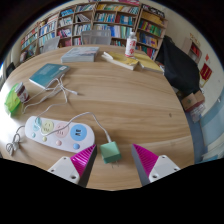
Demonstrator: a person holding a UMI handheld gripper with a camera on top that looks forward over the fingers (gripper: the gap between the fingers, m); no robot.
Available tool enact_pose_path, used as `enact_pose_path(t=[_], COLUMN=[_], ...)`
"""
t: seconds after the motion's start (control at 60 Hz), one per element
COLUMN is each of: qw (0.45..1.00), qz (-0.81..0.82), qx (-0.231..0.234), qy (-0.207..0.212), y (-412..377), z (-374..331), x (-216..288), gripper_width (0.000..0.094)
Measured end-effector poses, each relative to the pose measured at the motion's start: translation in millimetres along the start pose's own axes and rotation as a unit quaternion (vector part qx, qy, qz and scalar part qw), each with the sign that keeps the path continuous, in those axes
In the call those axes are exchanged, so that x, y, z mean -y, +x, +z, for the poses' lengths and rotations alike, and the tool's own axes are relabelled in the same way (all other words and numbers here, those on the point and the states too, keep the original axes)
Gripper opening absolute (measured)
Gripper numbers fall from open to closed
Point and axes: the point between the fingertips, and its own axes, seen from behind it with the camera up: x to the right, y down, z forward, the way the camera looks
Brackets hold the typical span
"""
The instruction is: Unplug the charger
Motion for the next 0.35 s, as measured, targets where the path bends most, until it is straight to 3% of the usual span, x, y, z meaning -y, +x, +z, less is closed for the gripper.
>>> enact_pose_path(t=[0.05,0.35], qw=[1.000,0.997], qz=[0.001,0.057], qx=[-0.004,0.013], qy=[0.010,0.051], y=[2,-5], z=[-7,-111], x=[5,-12], gripper_width=[0.0858,0.0840])
